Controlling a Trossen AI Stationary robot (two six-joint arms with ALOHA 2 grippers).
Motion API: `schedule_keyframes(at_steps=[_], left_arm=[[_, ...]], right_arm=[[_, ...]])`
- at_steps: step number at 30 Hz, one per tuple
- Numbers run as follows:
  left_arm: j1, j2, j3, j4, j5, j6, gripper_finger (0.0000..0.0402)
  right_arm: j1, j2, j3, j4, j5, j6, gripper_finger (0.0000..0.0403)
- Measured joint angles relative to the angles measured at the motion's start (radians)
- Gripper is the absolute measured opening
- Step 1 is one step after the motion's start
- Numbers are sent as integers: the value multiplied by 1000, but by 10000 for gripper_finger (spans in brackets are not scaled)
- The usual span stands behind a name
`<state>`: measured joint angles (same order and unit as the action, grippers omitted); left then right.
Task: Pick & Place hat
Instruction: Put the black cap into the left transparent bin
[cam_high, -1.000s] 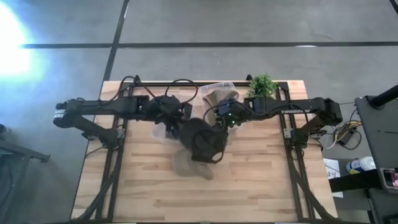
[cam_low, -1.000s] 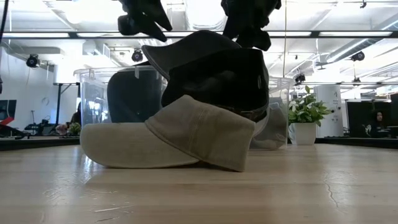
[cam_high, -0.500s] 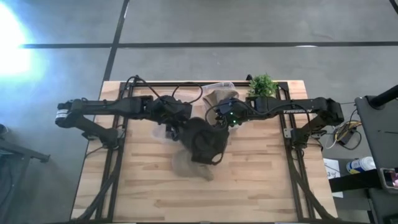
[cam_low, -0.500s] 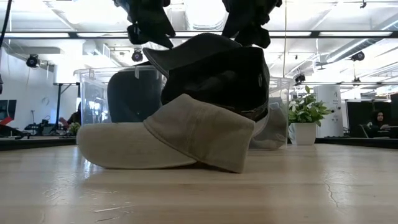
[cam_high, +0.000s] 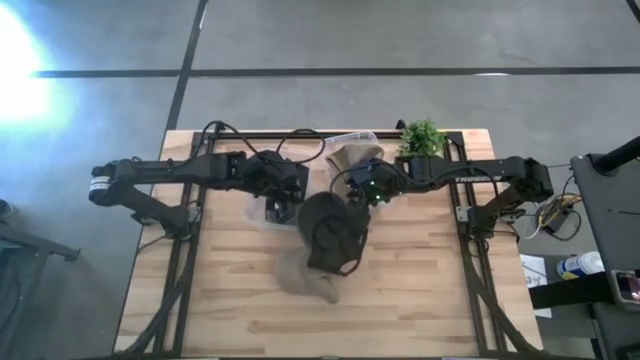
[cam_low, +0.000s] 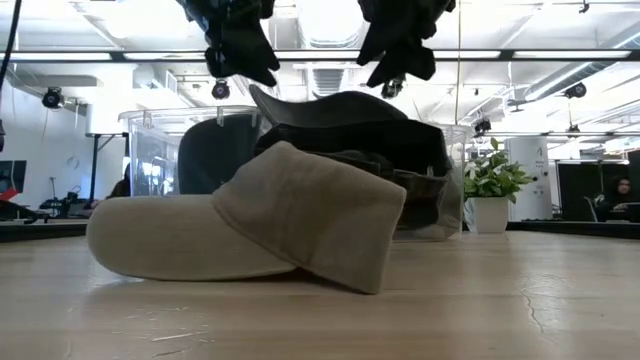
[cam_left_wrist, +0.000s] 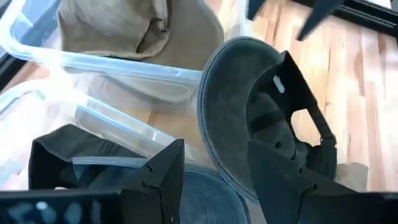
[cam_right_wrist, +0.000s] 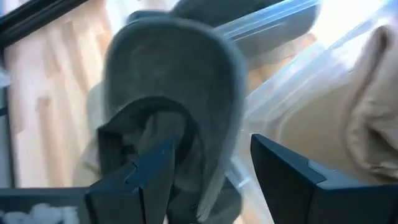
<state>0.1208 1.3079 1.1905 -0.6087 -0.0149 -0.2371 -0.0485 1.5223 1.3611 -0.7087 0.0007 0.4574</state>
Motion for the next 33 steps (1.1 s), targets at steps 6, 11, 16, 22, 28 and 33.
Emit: schedule_keyframes(at_steps=[6, 11, 16, 22, 28, 33], left_arm=[[5, 31, -2, -4, 62, -1, 170], [5, 74, -9, -2, 89, -1, 170], [8, 104, -17, 0, 173, -5, 170], [9, 113, -17, 6, 240, -7, 170], [9, 115, -17, 7, 242, -26, 168], [9, 132, -18, 7, 242, -28, 120]], right_arm=[[5, 3, -62, -11, -15, -2, 208], [4, 3, -116, 18, -1, -7, 208], [4, 3, -153, 130, -26, -12, 206], [-7, 3, -194, 236, -28, -12, 181], [-14, 3, -226, 261, -28, -11, 139], [-14, 3, -236, 300, -29, -4, 112]])
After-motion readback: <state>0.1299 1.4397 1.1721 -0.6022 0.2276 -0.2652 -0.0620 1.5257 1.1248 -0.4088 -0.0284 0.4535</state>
